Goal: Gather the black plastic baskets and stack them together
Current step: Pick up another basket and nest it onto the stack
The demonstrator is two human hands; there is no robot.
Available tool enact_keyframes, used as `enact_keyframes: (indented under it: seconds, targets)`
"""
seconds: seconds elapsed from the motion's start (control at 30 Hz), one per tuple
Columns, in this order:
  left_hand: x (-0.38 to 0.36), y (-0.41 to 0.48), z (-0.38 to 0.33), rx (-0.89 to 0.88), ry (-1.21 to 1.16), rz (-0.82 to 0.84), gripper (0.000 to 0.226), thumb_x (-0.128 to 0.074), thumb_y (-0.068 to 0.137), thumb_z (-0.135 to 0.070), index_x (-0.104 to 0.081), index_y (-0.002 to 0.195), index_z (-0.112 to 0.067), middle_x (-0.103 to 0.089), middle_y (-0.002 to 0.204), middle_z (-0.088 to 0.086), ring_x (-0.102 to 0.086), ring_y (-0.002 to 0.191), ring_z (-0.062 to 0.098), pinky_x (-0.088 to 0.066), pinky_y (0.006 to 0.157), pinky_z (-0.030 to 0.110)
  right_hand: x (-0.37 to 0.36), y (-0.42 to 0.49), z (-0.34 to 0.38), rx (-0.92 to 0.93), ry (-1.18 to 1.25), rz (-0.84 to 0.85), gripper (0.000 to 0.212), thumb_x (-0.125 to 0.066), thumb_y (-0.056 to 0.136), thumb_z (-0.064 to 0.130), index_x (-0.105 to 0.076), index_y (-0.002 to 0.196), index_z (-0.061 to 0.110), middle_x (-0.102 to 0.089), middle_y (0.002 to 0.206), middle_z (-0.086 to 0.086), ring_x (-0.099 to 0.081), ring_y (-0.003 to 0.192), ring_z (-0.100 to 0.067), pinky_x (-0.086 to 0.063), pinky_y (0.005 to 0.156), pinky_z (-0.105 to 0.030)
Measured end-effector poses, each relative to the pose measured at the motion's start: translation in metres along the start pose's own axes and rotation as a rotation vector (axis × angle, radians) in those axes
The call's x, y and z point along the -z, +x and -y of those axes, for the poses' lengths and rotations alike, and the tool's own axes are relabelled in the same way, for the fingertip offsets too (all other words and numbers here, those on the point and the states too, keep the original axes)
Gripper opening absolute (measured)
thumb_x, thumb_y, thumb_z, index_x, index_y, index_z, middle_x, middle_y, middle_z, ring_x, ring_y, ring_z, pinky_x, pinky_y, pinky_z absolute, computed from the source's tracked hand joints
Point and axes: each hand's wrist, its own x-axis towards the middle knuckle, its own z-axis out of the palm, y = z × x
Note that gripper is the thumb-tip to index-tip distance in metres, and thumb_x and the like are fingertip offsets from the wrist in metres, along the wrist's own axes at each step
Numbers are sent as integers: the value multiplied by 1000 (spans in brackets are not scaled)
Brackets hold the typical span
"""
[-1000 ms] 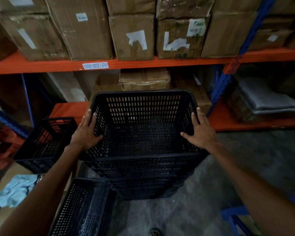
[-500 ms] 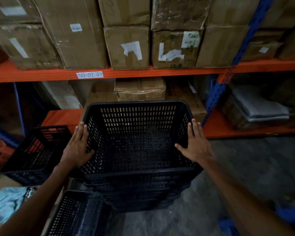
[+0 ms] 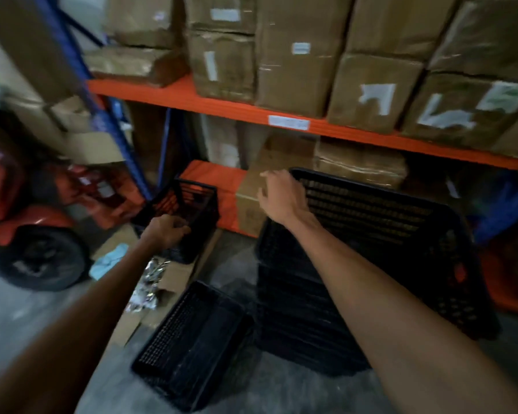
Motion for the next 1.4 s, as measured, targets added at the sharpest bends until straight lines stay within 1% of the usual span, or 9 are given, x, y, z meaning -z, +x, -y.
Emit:
enact_keyframes:
  seconds: [0.17,0.33,0.53,0.67,0.9,1.07,1.23,1.3,1.4]
  targets:
    - [4,-19,143,264,-136,-29,29,-62,88,-21,-72,108,-3,-70,114,23,-64,110,34,-50,95,39,-94,8,163,262,185,121,34,-56,81,28,-68,112,19,-71,106,-3,-60,105,-23,-52,87,-34]
    - [-49,-44,271,583,-361,72,27,-64,85,-17,-72,108,-6,-72,107,21,-67,106,33,-53,93,35,-219,-27,227,250,173,451,37,-56,85,26,-63,120,17,-67,114,-7,-58,111,-26,-51,92,-37]
    - [-161,-70,349,870,-546,149,38,-58,87,-25,-65,122,-10,-68,121,14,-62,114,29,-48,95,32,-351,-83,202,234,24,782,41,-56,89,31,-57,127,17,-61,125,-5,-53,119,-24,-50,95,-38]
    - [-254,-80,377,1061,-682,207,42,-60,86,-24,-61,126,-10,-71,115,15,-65,100,27,-48,85,31,-446,-100,153,245,-71,962,51,-55,91,31,-47,139,18,-52,140,-2,-45,129,-23,-46,101,-37]
    - [-478,-37,432,1370,-764,-37,23,-60,90,-32,-60,106,-16,-68,104,20,-65,104,34,-42,81,33,-689,-87,11,198,-176,936,68,-55,92,36,-28,151,17,-29,157,-12,-30,142,-36,-35,113,-47]
    - [-609,4,498,1506,-875,-155,80,-73,75,-43,-41,141,-12,-57,137,14,-58,122,31,-45,106,41,-833,-72,-71,-56,-72,862,89,-62,85,53,-20,154,15,-37,153,-19,-38,138,-37,-32,114,-44]
    - [-663,26,531,1568,-1006,-304,58,-69,61,-54,-71,107,-19,-73,90,1,-72,88,22,-59,85,43,-889,-76,-90,-397,109,918,66,-60,87,53,-53,137,10,-57,138,-12,-54,126,-31,-43,96,-27]
    - [-664,24,531,1569,-1019,-325,53,-66,66,-47,-72,106,-12,-74,88,7,-72,86,25,-59,84,46,-886,-81,-88,-413,144,874,49,-58,93,42,-62,124,5,-65,125,-15,-61,116,-31,-43,82,-25]
    - [-643,19,534,1518,-1107,-315,40,-67,80,-28,-69,112,-4,-72,102,18,-69,99,34,-54,89,58,-864,-77,-76,-421,147,866,48,-56,94,42,-64,120,3,-66,122,-17,-62,112,-33,-45,84,-29]
